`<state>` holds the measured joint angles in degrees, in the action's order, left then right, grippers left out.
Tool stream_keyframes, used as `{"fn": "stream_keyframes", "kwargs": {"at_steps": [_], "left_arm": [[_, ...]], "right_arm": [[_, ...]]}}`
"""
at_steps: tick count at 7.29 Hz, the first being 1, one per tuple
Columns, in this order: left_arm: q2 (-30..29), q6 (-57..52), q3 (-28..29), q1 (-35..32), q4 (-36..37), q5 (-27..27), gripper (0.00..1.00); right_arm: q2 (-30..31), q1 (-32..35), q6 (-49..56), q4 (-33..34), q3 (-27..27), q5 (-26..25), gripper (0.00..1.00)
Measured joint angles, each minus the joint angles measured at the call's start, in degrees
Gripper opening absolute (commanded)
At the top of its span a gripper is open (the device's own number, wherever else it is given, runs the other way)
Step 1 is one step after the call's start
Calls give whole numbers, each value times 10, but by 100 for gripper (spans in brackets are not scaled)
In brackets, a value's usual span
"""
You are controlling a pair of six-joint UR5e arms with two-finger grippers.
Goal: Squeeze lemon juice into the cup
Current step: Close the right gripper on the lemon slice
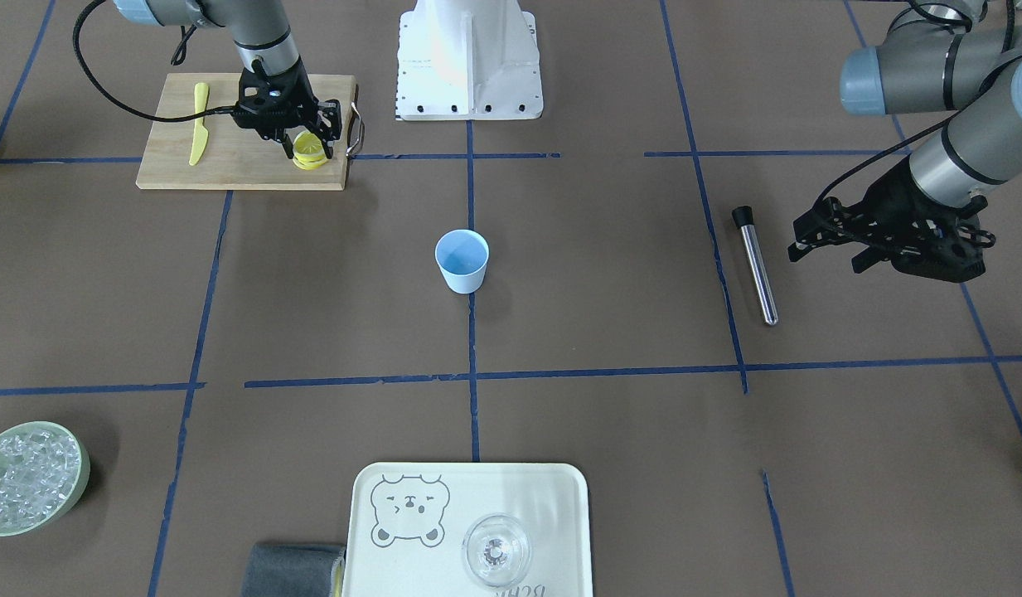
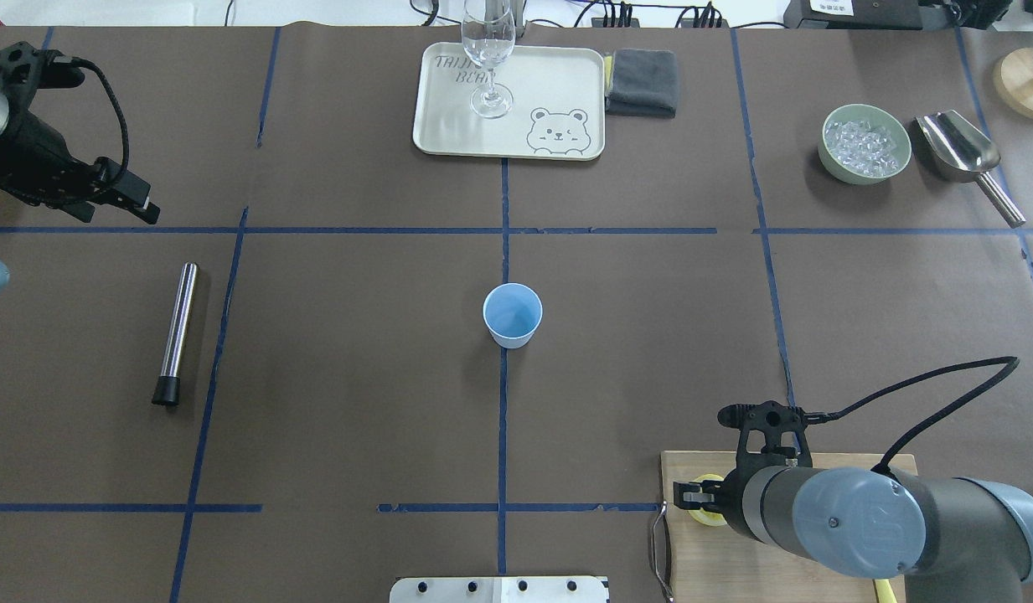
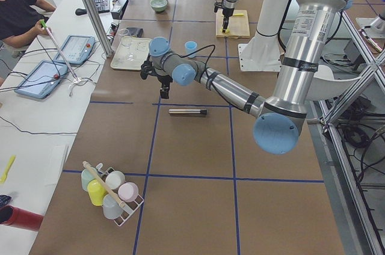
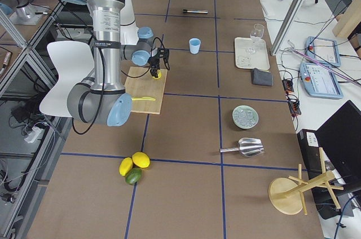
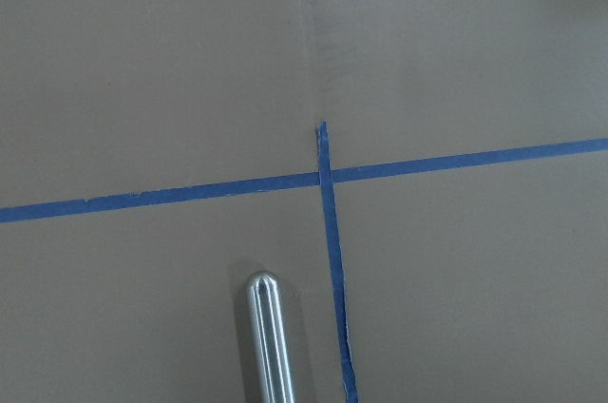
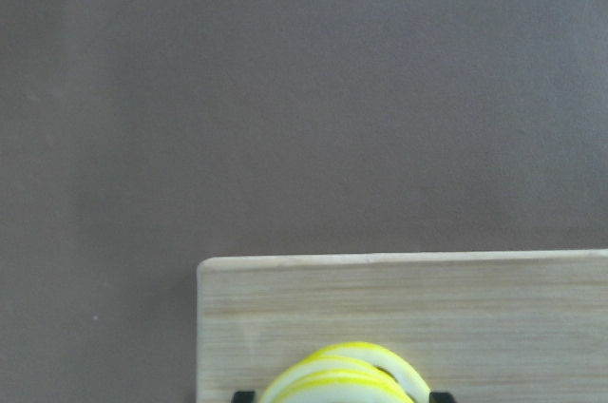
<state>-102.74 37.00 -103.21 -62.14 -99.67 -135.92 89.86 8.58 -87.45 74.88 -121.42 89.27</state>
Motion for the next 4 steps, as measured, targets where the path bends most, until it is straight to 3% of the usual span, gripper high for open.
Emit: {"fn": "stream_keyframes", "kwargs": {"at_steps": [4], "left_arm": [[0, 10, -3, 0, 0, 0, 100]], "right_arm": [[5, 4, 0, 1, -25, 3, 66]]}}
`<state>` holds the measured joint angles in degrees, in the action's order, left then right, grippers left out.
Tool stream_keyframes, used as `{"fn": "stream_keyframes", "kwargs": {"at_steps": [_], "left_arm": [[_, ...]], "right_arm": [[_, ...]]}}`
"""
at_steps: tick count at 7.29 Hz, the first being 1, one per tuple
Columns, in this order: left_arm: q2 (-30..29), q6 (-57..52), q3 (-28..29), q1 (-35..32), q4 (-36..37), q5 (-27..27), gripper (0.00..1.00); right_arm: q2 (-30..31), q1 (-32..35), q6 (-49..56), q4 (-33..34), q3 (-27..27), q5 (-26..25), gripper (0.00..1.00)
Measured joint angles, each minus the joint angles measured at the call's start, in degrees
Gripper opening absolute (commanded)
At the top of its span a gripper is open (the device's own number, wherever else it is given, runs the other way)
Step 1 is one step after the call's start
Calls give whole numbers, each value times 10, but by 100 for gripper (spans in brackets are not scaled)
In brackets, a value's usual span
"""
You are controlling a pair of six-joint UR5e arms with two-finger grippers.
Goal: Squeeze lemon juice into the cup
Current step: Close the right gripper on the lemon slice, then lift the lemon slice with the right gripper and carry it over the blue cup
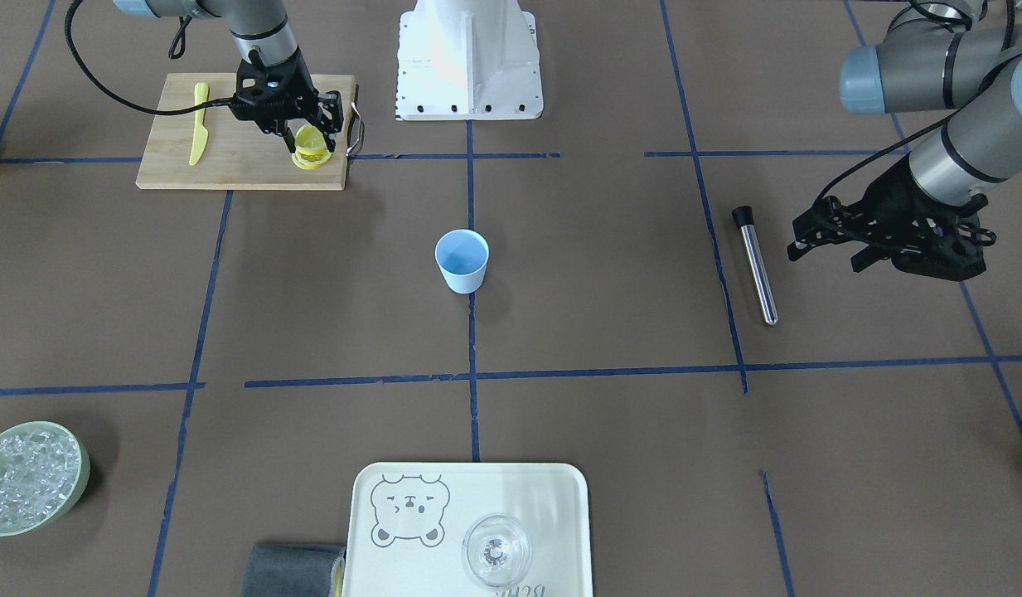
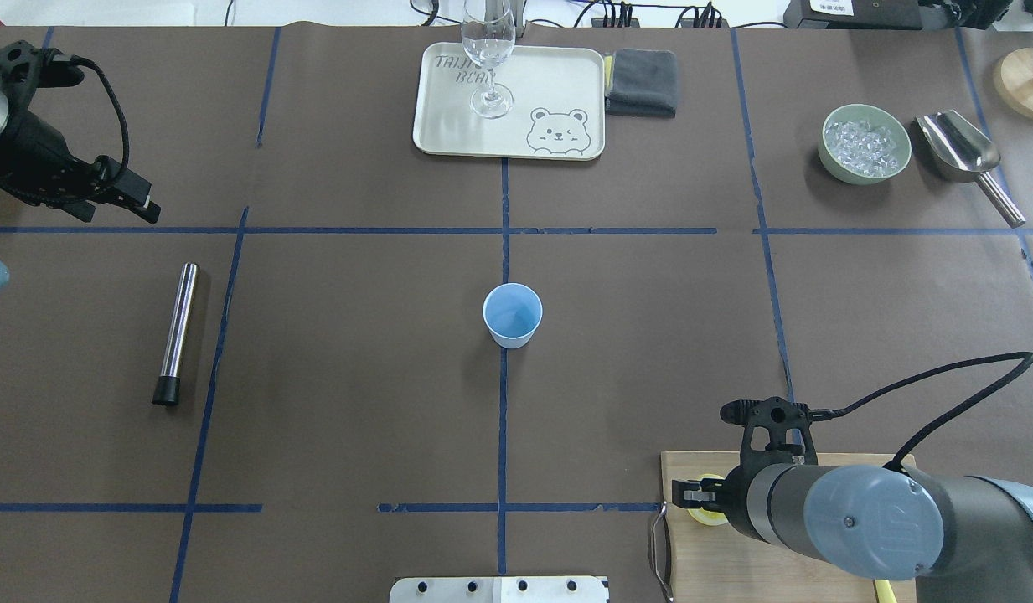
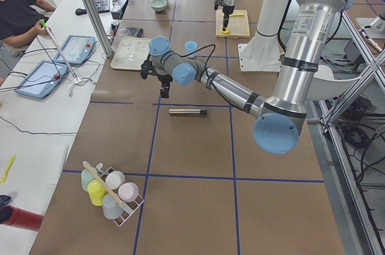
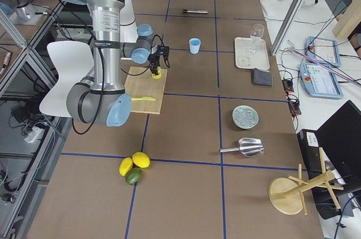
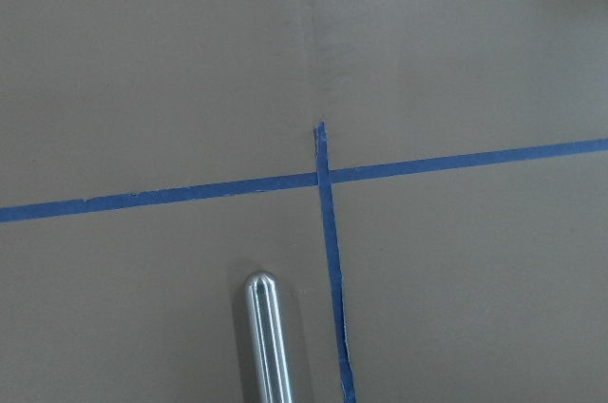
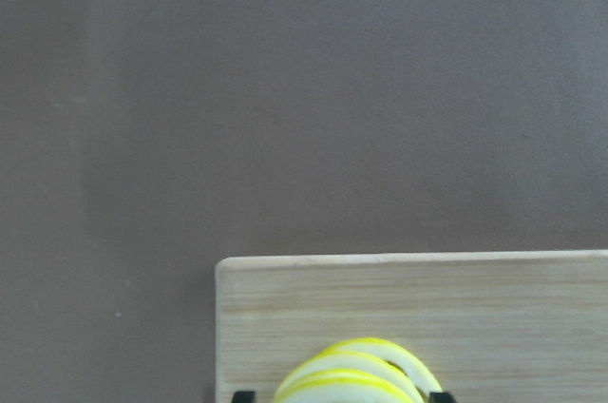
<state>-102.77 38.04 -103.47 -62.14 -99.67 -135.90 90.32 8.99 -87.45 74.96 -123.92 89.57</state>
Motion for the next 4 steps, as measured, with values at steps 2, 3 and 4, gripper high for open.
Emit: {"fn": "stream_keyframes", "kwargs": {"at_steps": [2, 3, 4], "left_arm": [[0, 3, 0, 0, 0, 0, 100], [0, 4, -1, 0, 0, 0, 100], [0, 4, -1, 0, 0, 0, 100]], "right_arm": [[2, 8, 0, 1, -10, 0, 65], [2, 17, 0, 2, -14, 3, 63], [1, 31, 0, 4, -16, 11, 63]]}}
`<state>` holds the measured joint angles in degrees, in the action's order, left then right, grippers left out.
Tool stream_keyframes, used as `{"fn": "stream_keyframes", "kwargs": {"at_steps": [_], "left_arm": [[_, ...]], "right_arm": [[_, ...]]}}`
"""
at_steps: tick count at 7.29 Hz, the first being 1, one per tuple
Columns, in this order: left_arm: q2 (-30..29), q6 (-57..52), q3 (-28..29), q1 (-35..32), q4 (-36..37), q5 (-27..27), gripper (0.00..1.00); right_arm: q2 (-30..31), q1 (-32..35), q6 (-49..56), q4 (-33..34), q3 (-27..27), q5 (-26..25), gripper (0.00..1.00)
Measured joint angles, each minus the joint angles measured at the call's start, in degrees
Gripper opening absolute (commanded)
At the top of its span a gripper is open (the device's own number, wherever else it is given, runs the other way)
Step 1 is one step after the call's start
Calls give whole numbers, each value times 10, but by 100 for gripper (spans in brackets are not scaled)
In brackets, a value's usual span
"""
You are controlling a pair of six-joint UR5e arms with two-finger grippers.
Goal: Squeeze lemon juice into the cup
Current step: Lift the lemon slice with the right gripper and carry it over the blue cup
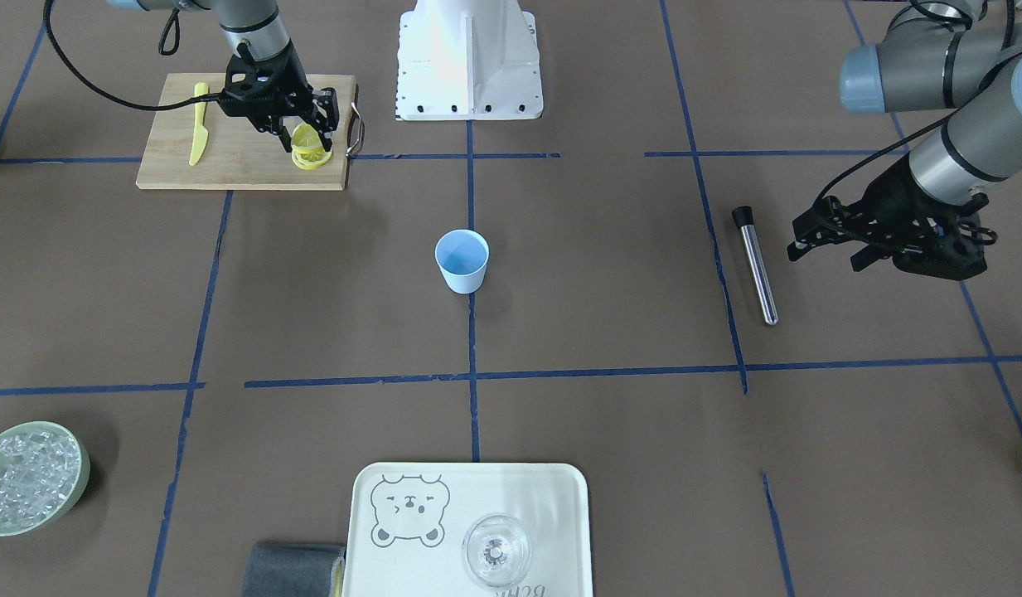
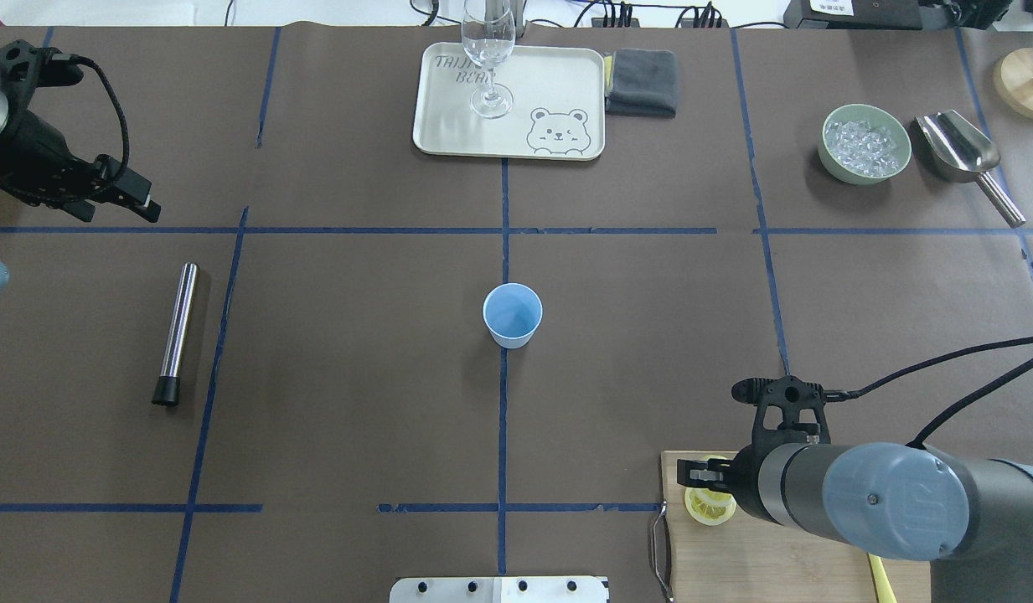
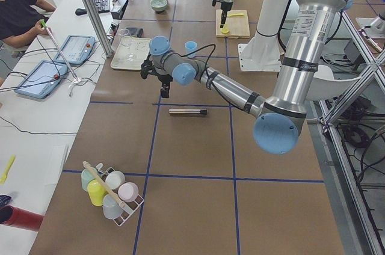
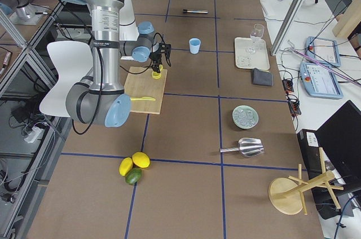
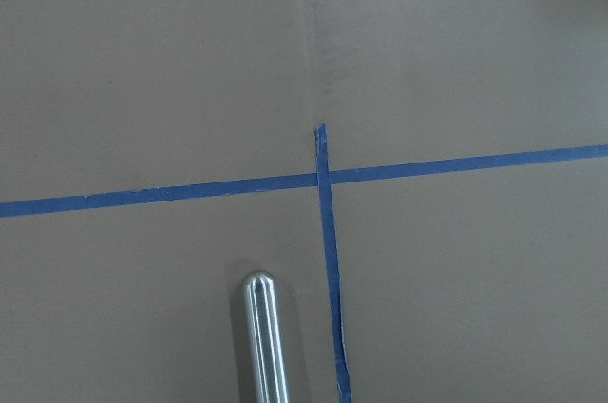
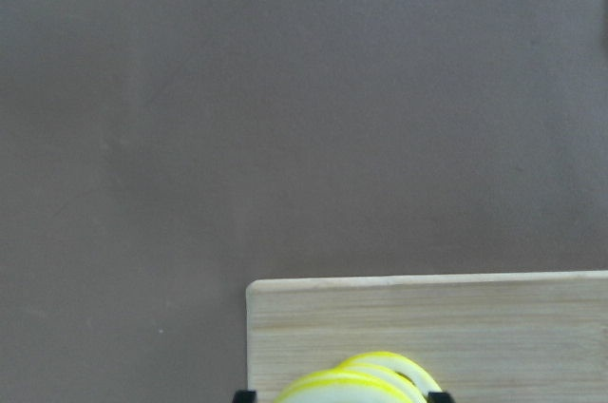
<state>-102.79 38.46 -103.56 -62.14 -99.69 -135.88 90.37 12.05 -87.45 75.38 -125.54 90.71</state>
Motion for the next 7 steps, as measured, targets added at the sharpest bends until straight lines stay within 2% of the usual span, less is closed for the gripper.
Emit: {"fn": "stream_keyframes", "kwargs": {"at_steps": [3, 4, 6, 7], "left_arm": [[-1, 0, 3, 0, -1, 0, 100], [-3, 0, 4, 0, -1, -1, 100], [-4, 0, 5, 0, -1, -1, 100], [-4, 1, 5, 0, -1, -1, 100]], "right_arm": [[-19, 57, 2, 13, 3, 37, 60], [-54, 77, 5, 54, 5, 48, 60], [-179, 112, 7, 182, 25, 60, 60], [-230, 122, 8, 216, 47, 60, 61]]}}
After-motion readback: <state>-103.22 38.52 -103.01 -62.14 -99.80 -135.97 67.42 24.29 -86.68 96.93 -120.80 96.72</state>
